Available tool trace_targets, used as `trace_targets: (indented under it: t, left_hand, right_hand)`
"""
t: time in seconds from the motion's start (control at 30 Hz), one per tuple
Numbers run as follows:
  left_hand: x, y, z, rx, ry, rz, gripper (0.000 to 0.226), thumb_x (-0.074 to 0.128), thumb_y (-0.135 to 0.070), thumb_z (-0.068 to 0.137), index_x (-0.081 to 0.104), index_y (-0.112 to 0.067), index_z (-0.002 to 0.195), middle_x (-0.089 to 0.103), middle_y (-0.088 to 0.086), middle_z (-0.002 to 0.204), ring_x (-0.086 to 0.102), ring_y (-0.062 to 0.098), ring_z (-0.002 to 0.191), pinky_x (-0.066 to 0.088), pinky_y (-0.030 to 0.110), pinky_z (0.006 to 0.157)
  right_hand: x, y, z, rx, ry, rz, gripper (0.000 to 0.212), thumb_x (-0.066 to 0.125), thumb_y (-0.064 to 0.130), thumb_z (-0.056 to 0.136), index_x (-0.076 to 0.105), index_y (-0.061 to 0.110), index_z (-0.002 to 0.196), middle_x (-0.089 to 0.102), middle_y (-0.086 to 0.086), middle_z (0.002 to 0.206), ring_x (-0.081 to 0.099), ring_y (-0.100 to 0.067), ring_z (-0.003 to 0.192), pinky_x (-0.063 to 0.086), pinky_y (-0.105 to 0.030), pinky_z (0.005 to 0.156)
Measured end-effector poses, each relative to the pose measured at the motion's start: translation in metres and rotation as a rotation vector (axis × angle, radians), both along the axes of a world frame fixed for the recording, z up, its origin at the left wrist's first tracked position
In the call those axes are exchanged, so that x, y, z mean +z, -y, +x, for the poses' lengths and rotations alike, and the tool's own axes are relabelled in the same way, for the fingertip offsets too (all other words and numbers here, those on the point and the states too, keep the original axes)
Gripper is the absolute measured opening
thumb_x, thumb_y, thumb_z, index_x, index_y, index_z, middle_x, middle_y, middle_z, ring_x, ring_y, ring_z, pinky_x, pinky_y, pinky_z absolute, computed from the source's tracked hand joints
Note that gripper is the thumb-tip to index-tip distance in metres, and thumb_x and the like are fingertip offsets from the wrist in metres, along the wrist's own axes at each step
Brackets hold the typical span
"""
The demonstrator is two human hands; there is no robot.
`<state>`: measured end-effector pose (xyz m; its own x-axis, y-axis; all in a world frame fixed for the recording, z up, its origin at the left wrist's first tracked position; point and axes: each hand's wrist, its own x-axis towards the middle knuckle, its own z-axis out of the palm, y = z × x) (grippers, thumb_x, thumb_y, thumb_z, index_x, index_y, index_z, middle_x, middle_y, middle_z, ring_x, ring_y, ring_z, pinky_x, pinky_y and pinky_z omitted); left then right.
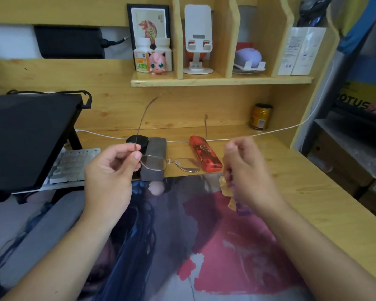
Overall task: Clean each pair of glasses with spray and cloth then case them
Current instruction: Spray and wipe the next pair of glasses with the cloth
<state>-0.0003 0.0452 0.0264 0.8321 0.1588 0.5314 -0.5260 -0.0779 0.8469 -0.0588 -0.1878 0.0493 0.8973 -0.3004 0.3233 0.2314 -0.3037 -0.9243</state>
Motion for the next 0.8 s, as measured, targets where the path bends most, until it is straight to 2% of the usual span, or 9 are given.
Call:
trace_targets:
  t: [0.07, 0.13, 0.2, 0.3, 0.47, 0.6, 0.7, 0.77, 0.8]
  left_hand:
    - [0.005, -0.003, 0.000, -0.008, 0.020, 0.021, 0.028, 0.069, -0.003, 0.093, 0.072, -0.031, 0.093, 0.072, -0.013, 0.078, 0.065, 0.006, 0.070, 0.052, 0.015, 0.074]
    - [0.007, -0.004, -0.002, -0.039, 0.038, 0.038, 0.028, 0.069, -0.002, 0.093, 0.072, -0.030, 0.093, 0.072, -0.012, 0.077, 0.065, 0.006, 0.070, 0.052, 0.016, 0.074]
    - [0.007, -0.004, -0.003, -0.082, 0.046, 0.051, 0.029, 0.068, 0.000, 0.092, 0.073, -0.028, 0.093, 0.071, -0.011, 0.076, 0.065, 0.007, 0.070, 0.053, 0.018, 0.075]
    - [0.008, -0.003, -0.004, -0.119, 0.055, 0.068, 0.030, 0.068, 0.002, 0.092, 0.073, -0.028, 0.093, 0.070, -0.011, 0.075, 0.064, 0.007, 0.071, 0.054, 0.018, 0.075]
    - [0.005, -0.002, -0.003, -0.120, 0.079, 0.064, 0.038, 0.068, 0.000, 0.093, 0.075, -0.037, 0.089, 0.070, -0.009, 0.076, 0.065, 0.010, 0.072, 0.055, 0.021, 0.077]
    - [0.005, -0.001, -0.009, -0.030, 0.138, 0.068, 0.033, 0.067, -0.001, 0.094, 0.071, -0.033, 0.093, 0.072, -0.010, 0.083, 0.065, 0.008, 0.075, 0.053, 0.020, 0.077]
    - [0.007, -0.004, -0.011, 0.051, 0.223, 0.093, 0.024, 0.064, 0.000, 0.096, 0.068, -0.024, 0.100, 0.069, 0.012, 0.092, 0.063, 0.015, 0.078, 0.053, 0.024, 0.079]
    - [0.006, -0.006, -0.010, 0.088, 0.256, 0.102, 0.019, 0.062, -0.001, 0.098, 0.066, -0.019, 0.103, 0.067, 0.020, 0.097, 0.063, 0.020, 0.080, 0.053, 0.025, 0.080]
    - [0.005, -0.007, -0.010, 0.104, 0.259, 0.098, 0.021, 0.062, -0.002, 0.099, 0.065, -0.022, 0.103, 0.067, 0.020, 0.099, 0.064, 0.020, 0.082, 0.052, 0.024, 0.081]
  right_hand:
    - [-0.010, -0.007, 0.006, -0.050, -0.154, -0.224, 0.028, 0.064, 0.050, 0.092, 0.049, 0.039, 0.113, 0.059, 0.009, 0.078, 0.058, -0.010, 0.068, 0.048, -0.033, 0.067]
    - [-0.014, -0.005, 0.011, -0.093, -0.159, -0.257, 0.040, 0.069, 0.053, 0.086, 0.048, 0.043, 0.118, 0.061, 0.009, 0.084, 0.061, -0.011, 0.073, 0.051, -0.033, 0.070]
    - [-0.016, -0.003, 0.014, -0.074, -0.145, -0.198, 0.032, 0.071, 0.052, 0.085, 0.056, 0.039, 0.110, 0.063, 0.008, 0.079, 0.058, -0.012, 0.063, 0.047, -0.030, 0.065]
    - [-0.019, 0.001, 0.018, -0.103, -0.084, -0.186, 0.011, 0.068, 0.042, 0.089, 0.065, 0.031, 0.087, 0.059, 0.014, 0.057, 0.052, -0.011, 0.054, 0.040, -0.026, 0.062]
    - [-0.014, 0.002, 0.014, -0.087, -0.071, 0.027, 0.026, 0.065, 0.028, 0.096, 0.061, 0.023, 0.071, 0.051, 0.007, 0.046, 0.045, -0.017, 0.045, 0.039, -0.029, 0.052]
    - [-0.011, -0.001, 0.009, 0.016, -0.163, 0.223, 0.013, 0.068, 0.021, 0.095, 0.063, 0.013, 0.086, 0.054, -0.004, 0.053, 0.048, -0.015, 0.043, 0.039, -0.027, 0.047]
    - [-0.009, -0.003, 0.005, 0.103, -0.192, 0.433, 0.008, 0.067, 0.006, 0.093, 0.063, 0.008, 0.100, 0.056, -0.005, 0.061, 0.053, -0.012, 0.048, 0.045, -0.025, 0.048]
    - [-0.009, -0.004, 0.002, 0.130, -0.109, 0.520, 0.003, 0.061, 0.007, 0.097, 0.061, 0.010, 0.096, 0.056, -0.006, 0.063, 0.055, -0.013, 0.049, 0.046, -0.025, 0.047]
    - [-0.009, -0.005, 0.002, 0.127, -0.034, 0.510, 0.009, 0.059, 0.012, 0.099, 0.061, 0.014, 0.091, 0.057, -0.006, 0.064, 0.056, -0.014, 0.053, 0.047, -0.027, 0.051]
